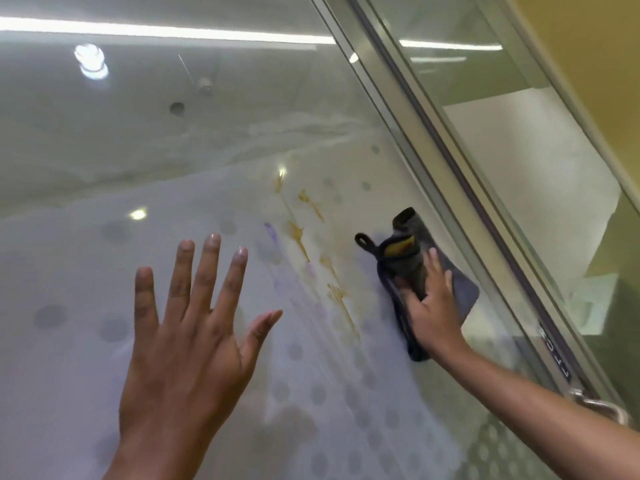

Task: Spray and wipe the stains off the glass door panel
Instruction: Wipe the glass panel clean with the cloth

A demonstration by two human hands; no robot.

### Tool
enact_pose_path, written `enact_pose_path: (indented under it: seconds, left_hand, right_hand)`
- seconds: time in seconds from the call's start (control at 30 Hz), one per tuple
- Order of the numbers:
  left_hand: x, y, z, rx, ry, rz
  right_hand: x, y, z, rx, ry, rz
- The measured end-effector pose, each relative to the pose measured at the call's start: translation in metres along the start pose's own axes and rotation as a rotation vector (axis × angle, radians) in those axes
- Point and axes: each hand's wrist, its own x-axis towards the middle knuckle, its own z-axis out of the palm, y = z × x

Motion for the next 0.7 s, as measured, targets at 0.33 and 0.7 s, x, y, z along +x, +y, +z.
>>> enact_pose_path:
  seconds: [0.33,0.7]
  left_hand:
    - [0.002,-0.001,0.001,-0.002,-0.008,-0.024]
    - [0.002,-0.001,0.002,0.042,-0.026,-0.058]
  right_hand:
    - [0.158,-0.033,0.003,0.039,0.049,0.216]
    - [0.189,-0.056,0.003,-0.002,-0.206,-0.253]
